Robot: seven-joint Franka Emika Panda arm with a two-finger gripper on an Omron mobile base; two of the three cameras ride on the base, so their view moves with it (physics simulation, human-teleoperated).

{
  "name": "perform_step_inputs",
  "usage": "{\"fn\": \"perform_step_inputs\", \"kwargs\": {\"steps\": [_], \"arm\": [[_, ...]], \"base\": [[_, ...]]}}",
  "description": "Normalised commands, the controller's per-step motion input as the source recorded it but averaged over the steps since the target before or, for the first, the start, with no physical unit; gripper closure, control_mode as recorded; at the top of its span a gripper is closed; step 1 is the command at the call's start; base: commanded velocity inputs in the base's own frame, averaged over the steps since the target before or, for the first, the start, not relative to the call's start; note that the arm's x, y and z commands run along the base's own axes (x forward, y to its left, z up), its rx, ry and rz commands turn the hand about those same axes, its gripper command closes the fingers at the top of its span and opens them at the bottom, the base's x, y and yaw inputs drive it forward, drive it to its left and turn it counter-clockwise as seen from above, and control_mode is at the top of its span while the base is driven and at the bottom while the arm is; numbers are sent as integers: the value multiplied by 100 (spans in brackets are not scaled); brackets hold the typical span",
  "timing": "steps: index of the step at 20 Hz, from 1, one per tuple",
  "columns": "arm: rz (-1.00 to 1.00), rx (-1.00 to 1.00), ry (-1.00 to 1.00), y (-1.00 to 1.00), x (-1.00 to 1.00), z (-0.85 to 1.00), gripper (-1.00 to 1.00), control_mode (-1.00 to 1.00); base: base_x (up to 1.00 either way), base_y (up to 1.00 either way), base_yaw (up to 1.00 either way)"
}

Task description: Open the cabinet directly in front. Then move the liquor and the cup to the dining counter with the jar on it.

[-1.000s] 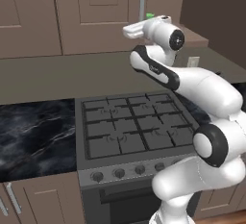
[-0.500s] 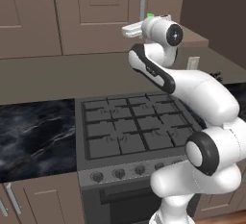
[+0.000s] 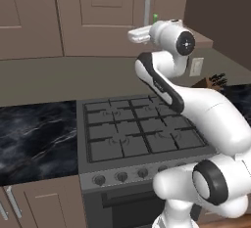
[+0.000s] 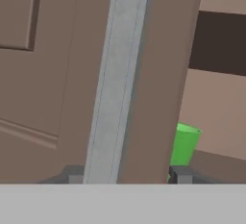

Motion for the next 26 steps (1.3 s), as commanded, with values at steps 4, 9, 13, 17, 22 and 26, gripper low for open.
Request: {"fn": "perform_step_inputs", "kwargs": {"steps": [4, 9, 13, 17, 22, 26], "arm": [[-15, 3, 0, 46, -100, 13, 100, -100], [-18, 1, 0, 67, -100, 15, 100, -100], [-20, 1, 0, 75, -100, 20, 100, -100], [-20, 0, 0, 75, -100, 14, 100, -100], [-12, -2, 0, 41, -24, 0, -100, -100], [-1, 0, 0, 18, -27, -3, -100, -100]], "base": [[0, 0, 0], [0, 0, 0], [0, 0, 0], [0, 0, 0], [0, 0, 0], [0, 0, 0]]}}
